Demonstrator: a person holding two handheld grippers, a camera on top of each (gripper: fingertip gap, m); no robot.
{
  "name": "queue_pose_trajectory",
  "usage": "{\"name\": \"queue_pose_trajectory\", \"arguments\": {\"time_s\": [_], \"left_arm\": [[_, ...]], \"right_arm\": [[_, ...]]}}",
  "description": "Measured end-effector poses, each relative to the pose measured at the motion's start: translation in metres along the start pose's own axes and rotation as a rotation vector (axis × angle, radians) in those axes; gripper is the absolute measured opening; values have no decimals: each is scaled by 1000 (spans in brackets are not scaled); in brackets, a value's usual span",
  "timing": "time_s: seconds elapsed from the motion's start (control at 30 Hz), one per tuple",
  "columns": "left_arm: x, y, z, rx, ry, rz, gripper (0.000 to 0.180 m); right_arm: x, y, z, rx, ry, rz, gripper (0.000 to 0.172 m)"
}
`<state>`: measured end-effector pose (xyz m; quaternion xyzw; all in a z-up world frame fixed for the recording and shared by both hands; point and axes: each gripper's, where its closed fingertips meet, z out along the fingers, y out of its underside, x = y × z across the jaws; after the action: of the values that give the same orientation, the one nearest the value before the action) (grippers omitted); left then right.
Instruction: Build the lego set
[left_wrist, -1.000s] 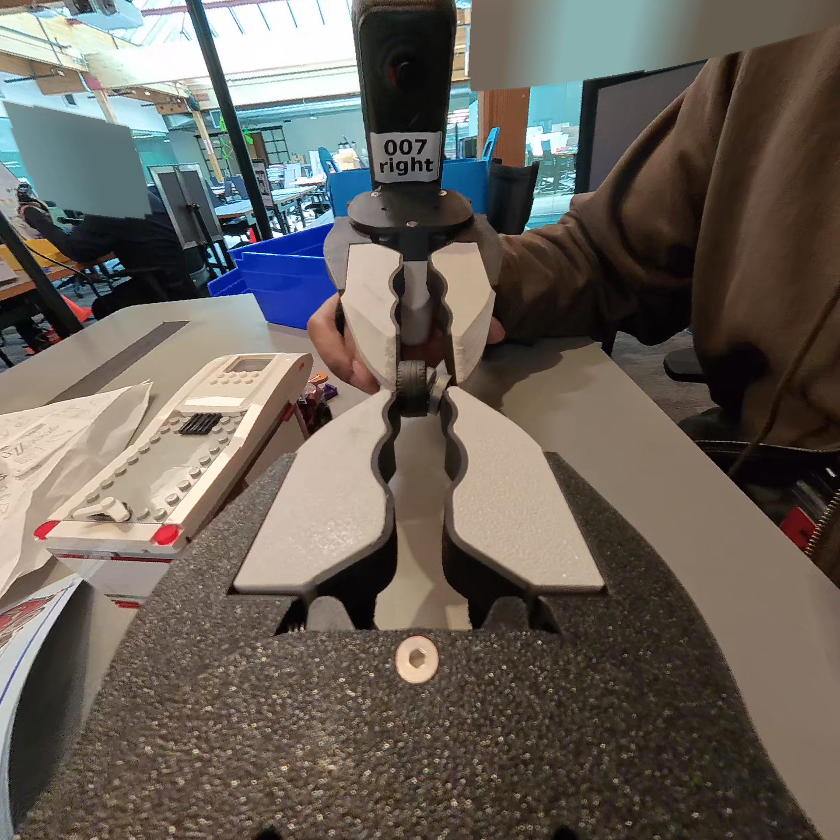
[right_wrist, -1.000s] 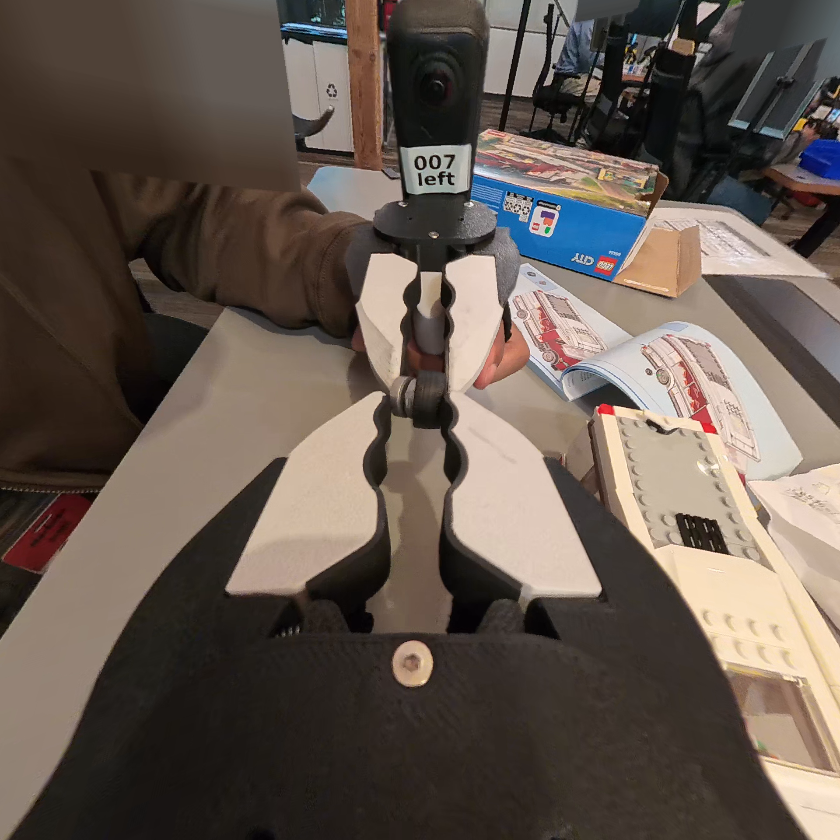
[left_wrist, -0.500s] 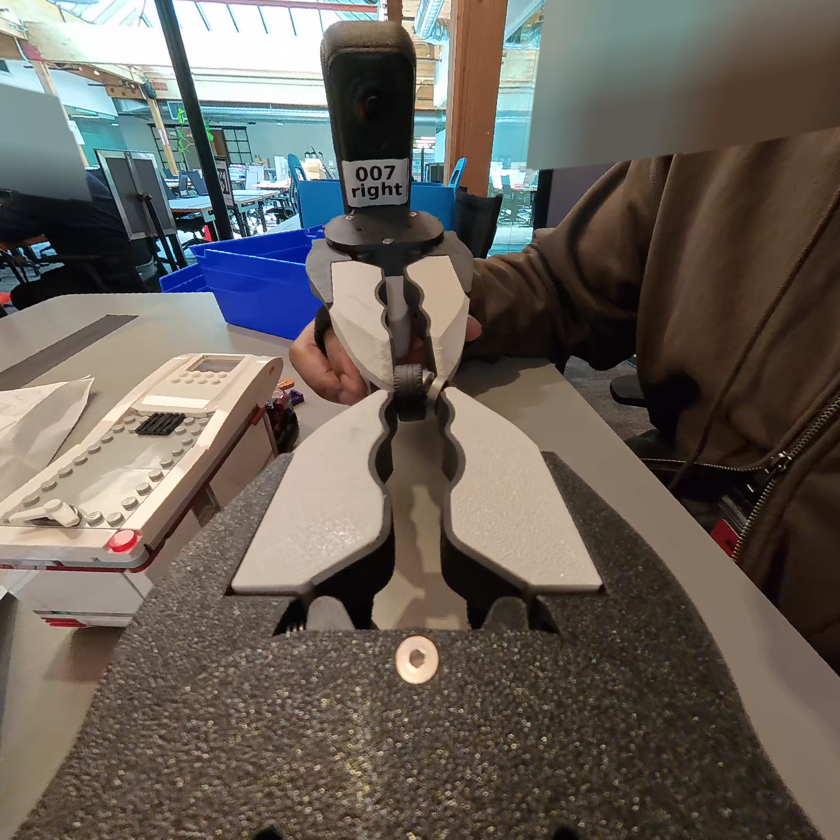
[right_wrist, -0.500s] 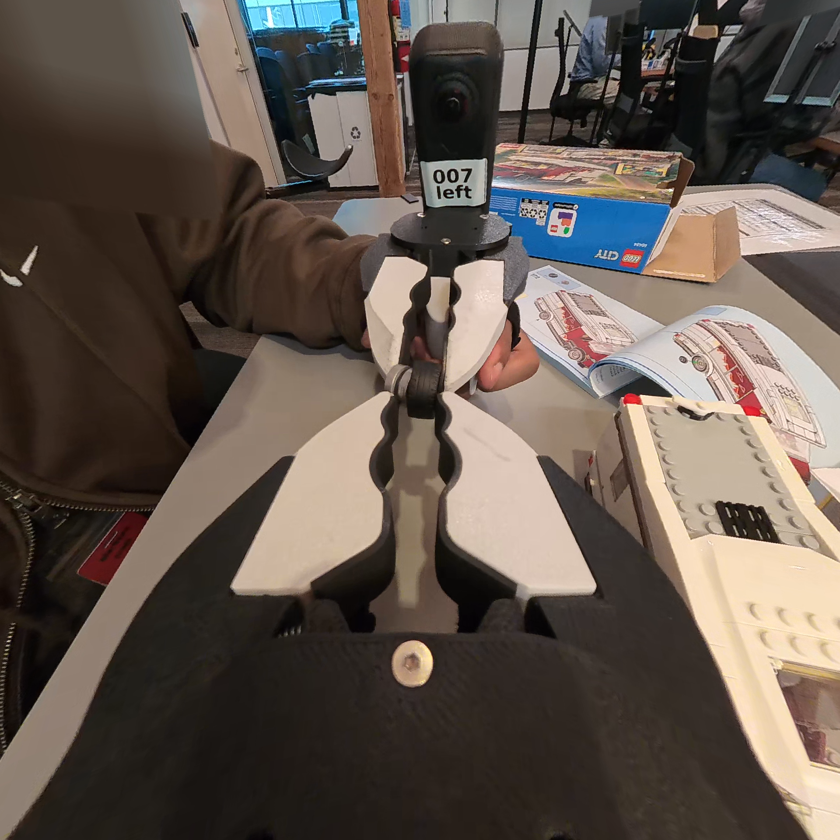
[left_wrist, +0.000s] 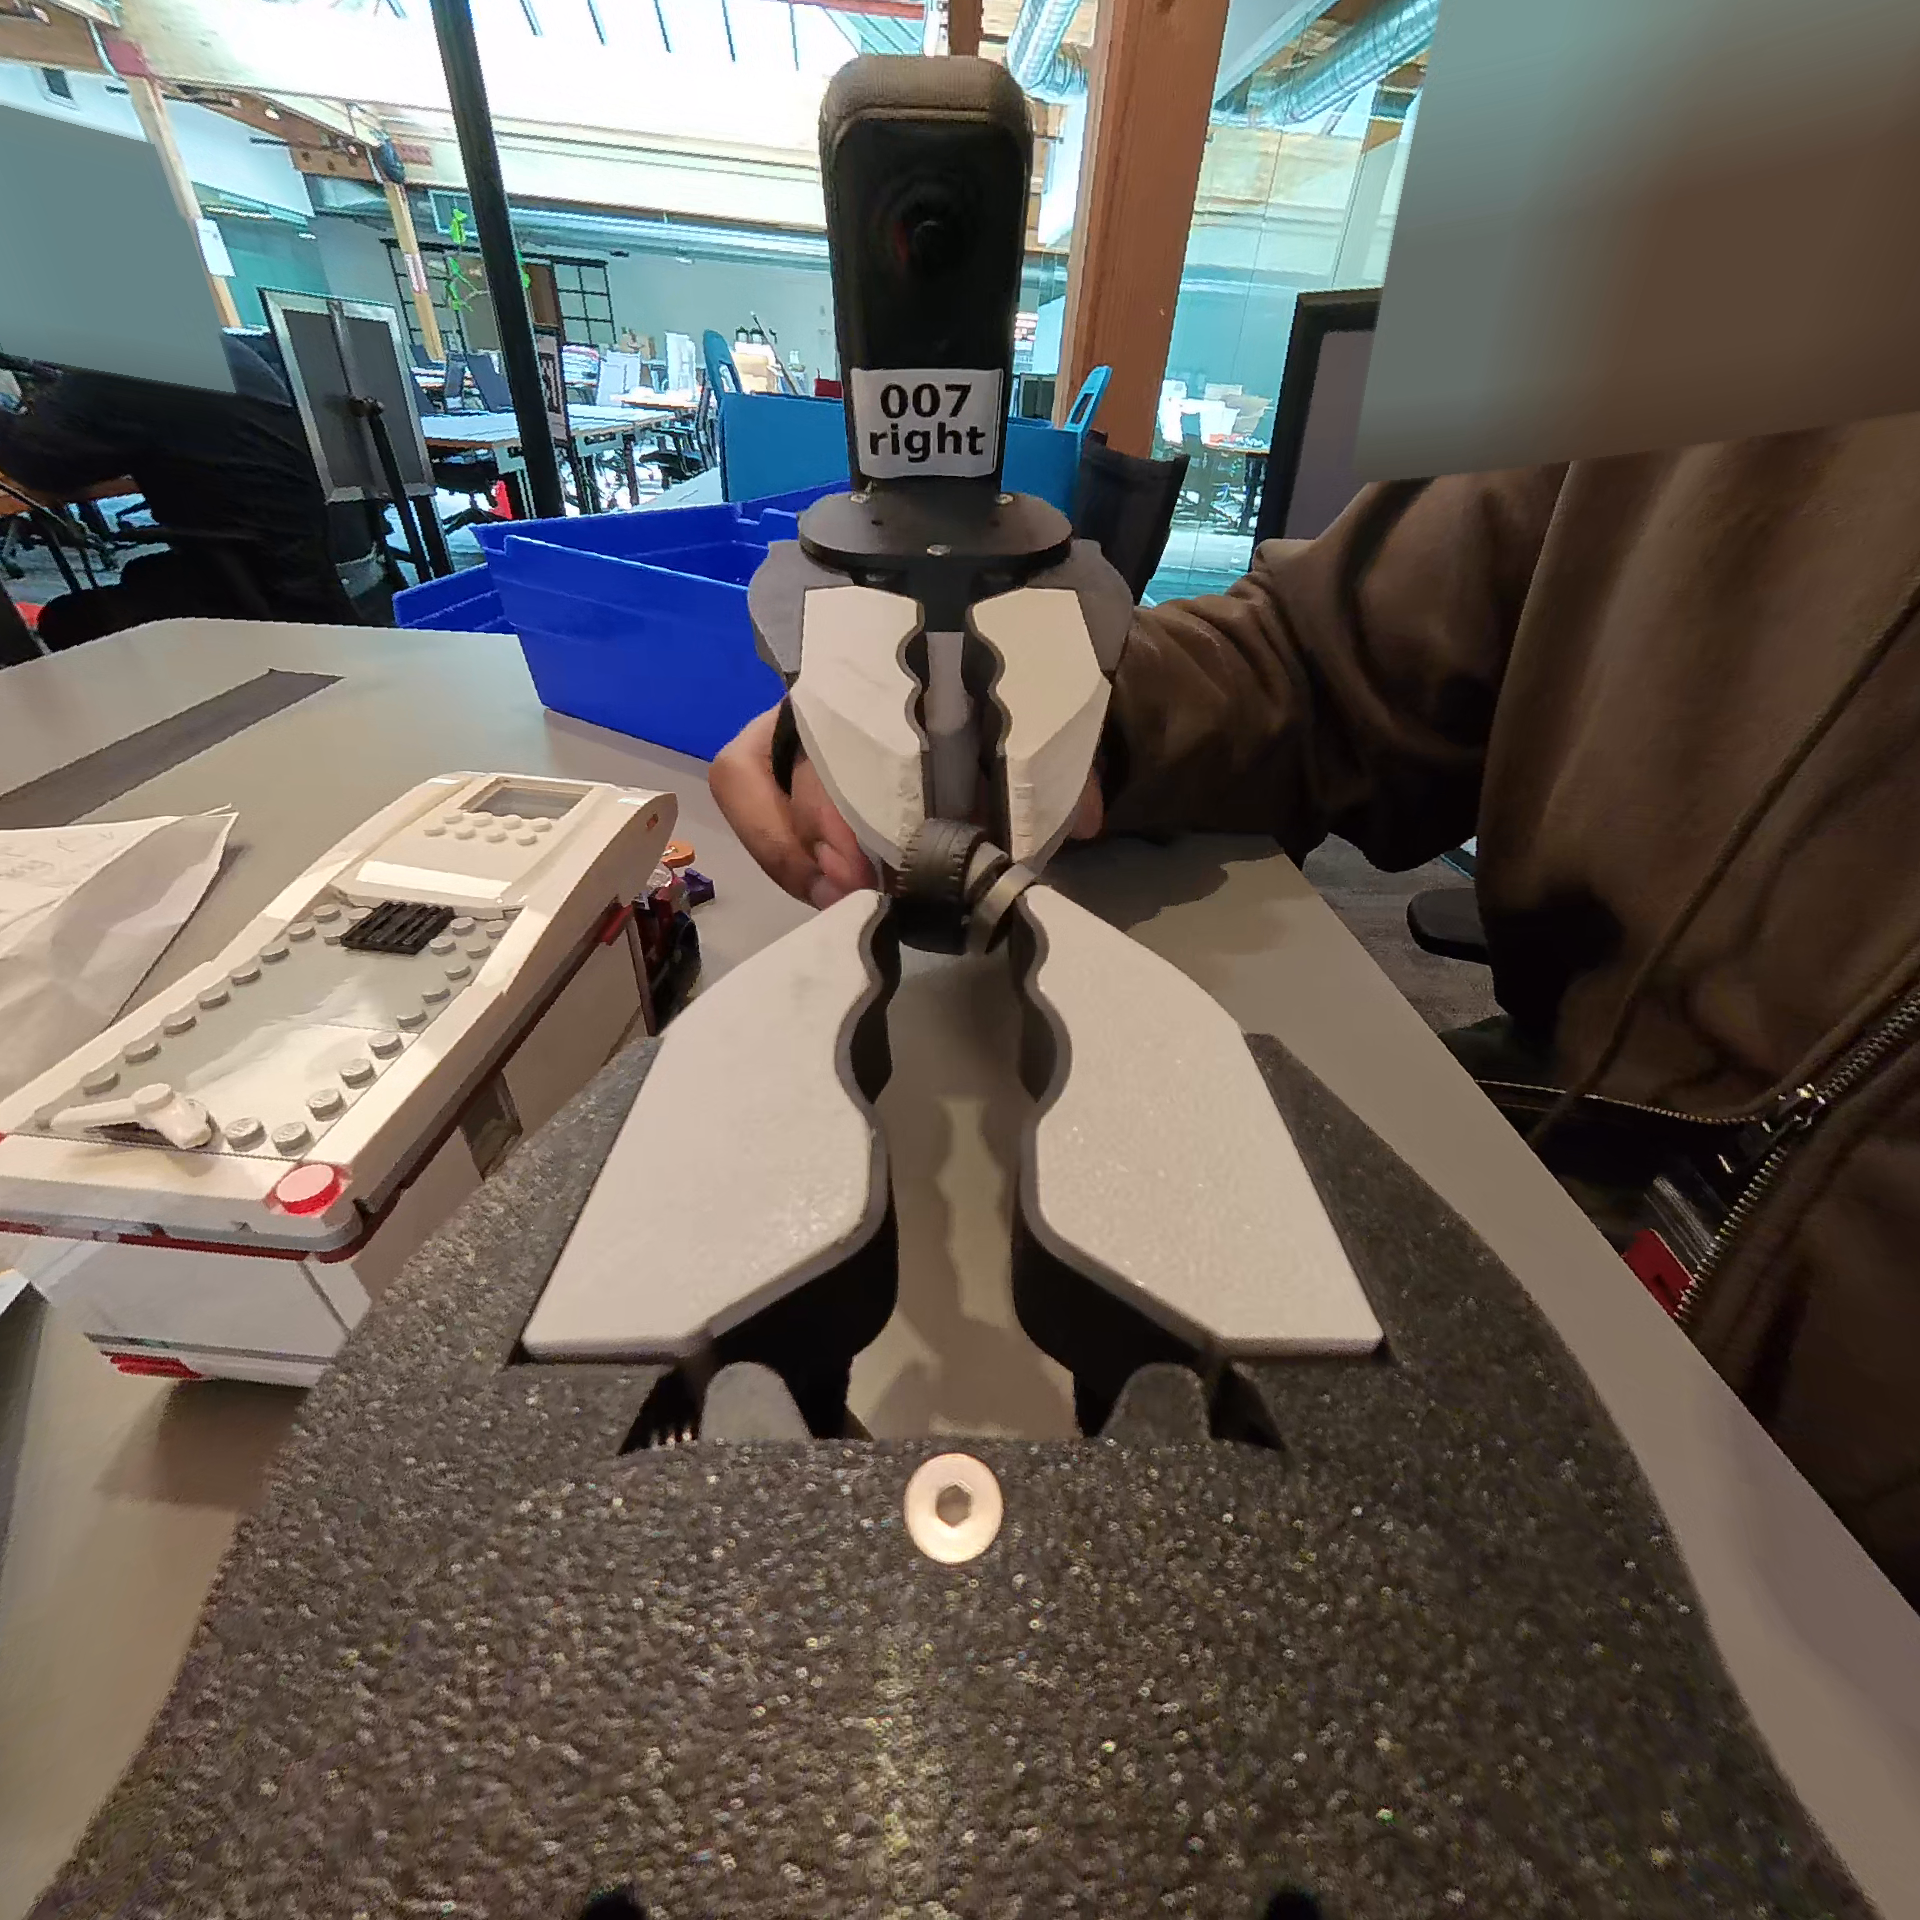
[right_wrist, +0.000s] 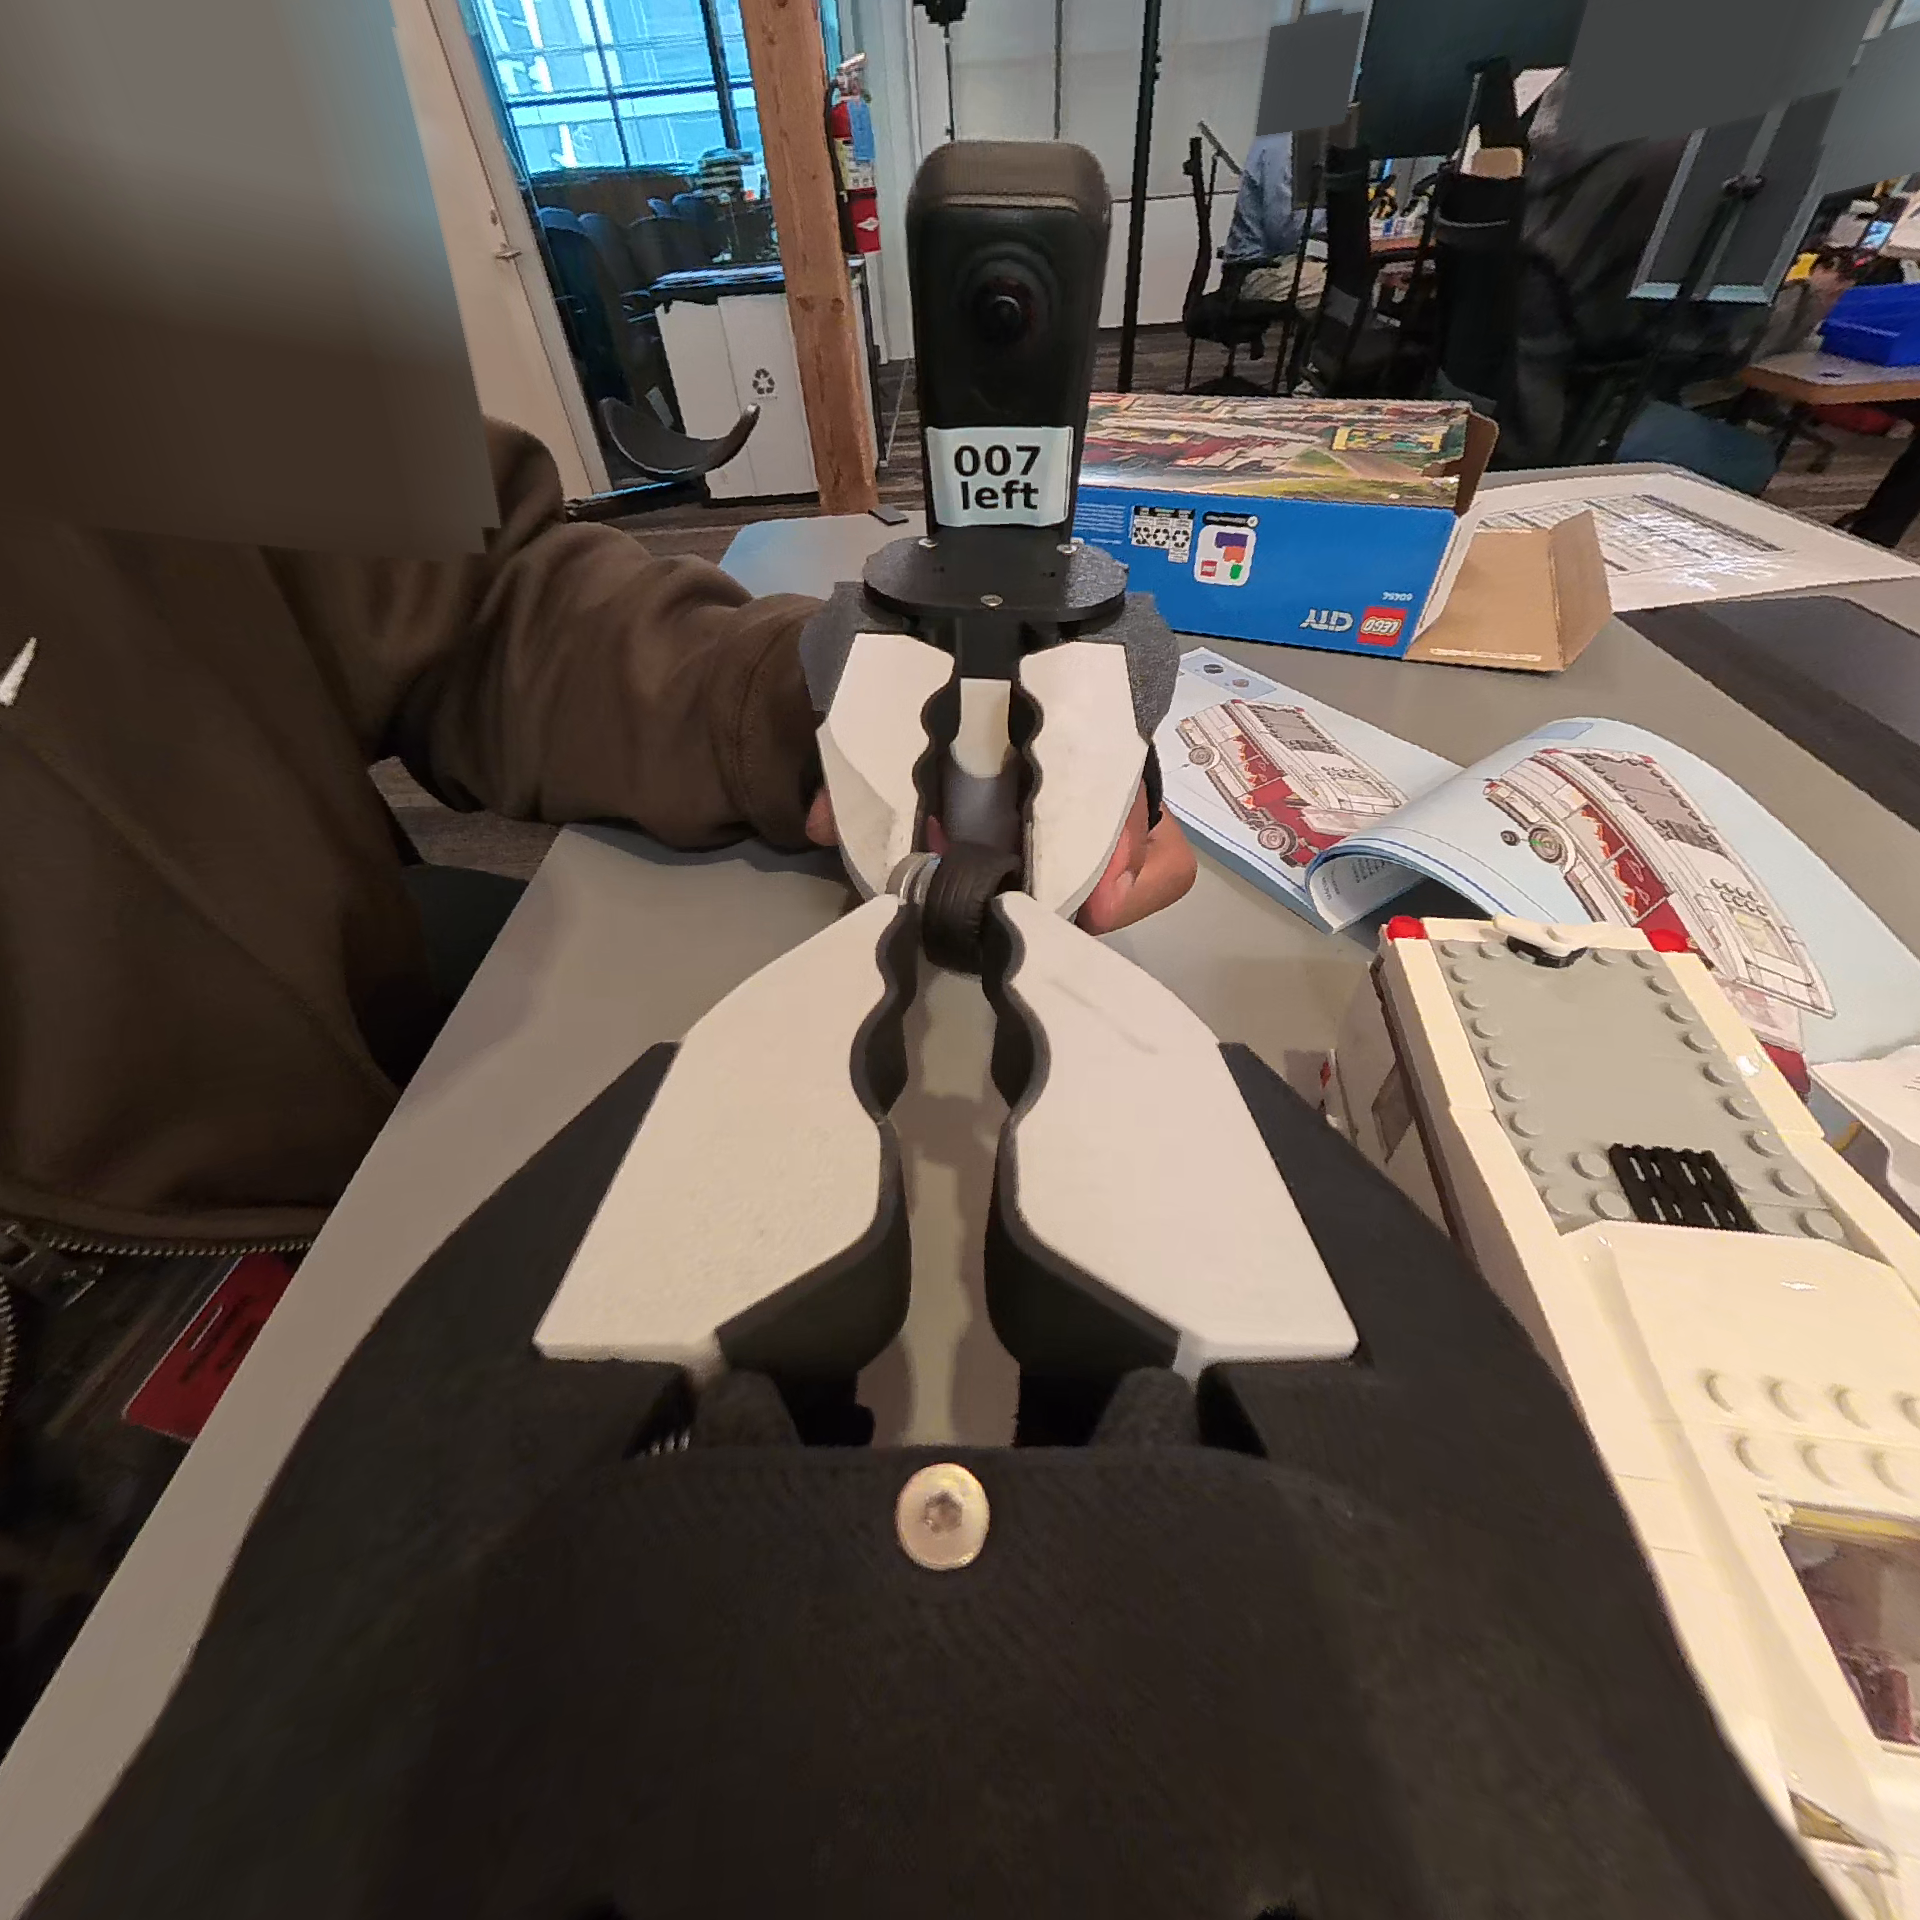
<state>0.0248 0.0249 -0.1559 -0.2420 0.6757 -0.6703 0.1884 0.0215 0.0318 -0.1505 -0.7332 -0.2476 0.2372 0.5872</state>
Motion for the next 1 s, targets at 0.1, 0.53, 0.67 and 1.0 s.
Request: {"name": "queue_pose_trajectory", "arguments": {"time_s": [0.1,0.53,0.67,1.0], "left_arm": [[-1,0,0,0,-5,1,20],[11,-2,8,26,74,-89,34],[12,-4,7,37,86,-79,33],[14,-9,4,70,80,-29,24]], "right_arm": [[1,0,0,3,2,11,11],[-7,-1,2,20,-27,-11,10],[-8,-3,1,33,-43,-12,10],[-12,-7,-1,102,-125,74,10]]}}
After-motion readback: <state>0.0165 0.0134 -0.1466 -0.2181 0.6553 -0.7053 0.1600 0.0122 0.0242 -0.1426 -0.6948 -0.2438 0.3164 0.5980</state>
